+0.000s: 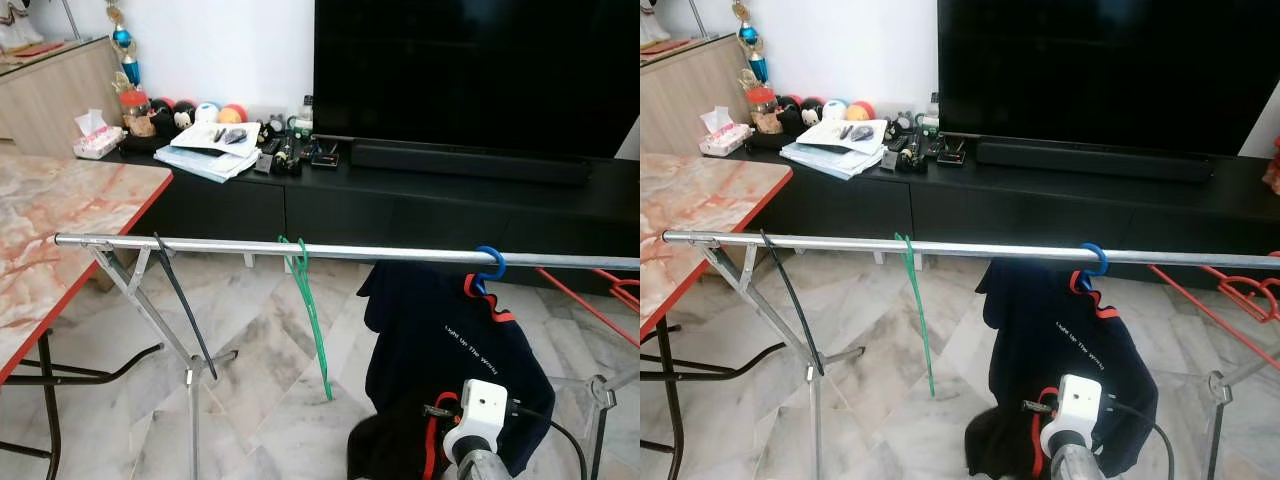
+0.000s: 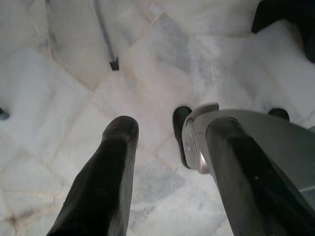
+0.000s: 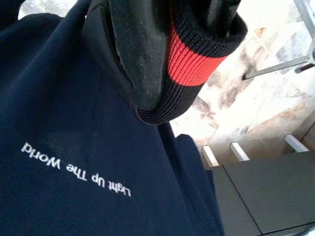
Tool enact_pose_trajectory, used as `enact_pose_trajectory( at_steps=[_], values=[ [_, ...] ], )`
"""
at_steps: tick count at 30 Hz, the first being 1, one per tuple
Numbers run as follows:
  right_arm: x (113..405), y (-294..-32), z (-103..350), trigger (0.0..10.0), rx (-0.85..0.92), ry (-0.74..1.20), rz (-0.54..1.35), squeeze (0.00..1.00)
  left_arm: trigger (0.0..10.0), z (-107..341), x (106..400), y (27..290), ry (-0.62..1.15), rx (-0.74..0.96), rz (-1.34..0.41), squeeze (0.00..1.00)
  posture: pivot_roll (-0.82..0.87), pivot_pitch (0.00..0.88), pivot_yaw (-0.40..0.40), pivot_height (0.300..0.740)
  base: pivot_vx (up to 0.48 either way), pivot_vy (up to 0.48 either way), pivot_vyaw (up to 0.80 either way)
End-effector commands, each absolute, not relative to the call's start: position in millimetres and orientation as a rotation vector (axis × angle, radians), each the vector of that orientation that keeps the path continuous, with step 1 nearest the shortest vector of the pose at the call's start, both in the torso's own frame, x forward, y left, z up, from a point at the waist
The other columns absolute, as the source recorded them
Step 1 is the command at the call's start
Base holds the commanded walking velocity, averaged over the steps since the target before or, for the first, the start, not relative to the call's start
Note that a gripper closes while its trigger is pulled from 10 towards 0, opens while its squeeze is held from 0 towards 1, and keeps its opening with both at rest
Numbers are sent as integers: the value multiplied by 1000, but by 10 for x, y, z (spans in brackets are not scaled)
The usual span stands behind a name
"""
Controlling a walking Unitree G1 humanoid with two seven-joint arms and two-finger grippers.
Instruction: Hang hanger
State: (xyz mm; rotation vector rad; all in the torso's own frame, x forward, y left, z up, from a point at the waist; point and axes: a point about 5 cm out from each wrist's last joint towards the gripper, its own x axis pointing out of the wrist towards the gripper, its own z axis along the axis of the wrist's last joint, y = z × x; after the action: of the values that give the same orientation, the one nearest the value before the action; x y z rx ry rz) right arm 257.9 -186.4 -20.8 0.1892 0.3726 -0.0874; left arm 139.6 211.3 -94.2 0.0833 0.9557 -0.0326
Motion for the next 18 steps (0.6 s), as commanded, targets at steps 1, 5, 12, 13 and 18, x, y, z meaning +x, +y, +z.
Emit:
enact_pose_trajectory(
  at_steps=[1,5,12,13,18],
  values=[
    [2636,-1854,-148,10000,195,335,-85,0,10000,-961,1336,2148,987,103,-40,0,12,3,-6,721,0,-431,0],
    [2638,-1846,-148,10000,197,336,-80,0,10000,-966,1330,2142,990,101,-39,0,14,11,-7,721,0,-429,0],
    [2634,-1775,-163,10000,206,346,-45,0,10000,-977,1333,2088,992,95,-31,0,21,36,-6,721,0,-430,0],
    [2636,-1769,-162,10000,206,346,-42,0,10000,-978,1335,2082,991,95,-31,0,20,38,-5,721,0,-428,0],
    [2632,-1755,-172,10000,205,355,-33,0,10000,-970,1359,2054,972,97,-28,0,24,46,-6,721,0,-429,0]
  ],
)
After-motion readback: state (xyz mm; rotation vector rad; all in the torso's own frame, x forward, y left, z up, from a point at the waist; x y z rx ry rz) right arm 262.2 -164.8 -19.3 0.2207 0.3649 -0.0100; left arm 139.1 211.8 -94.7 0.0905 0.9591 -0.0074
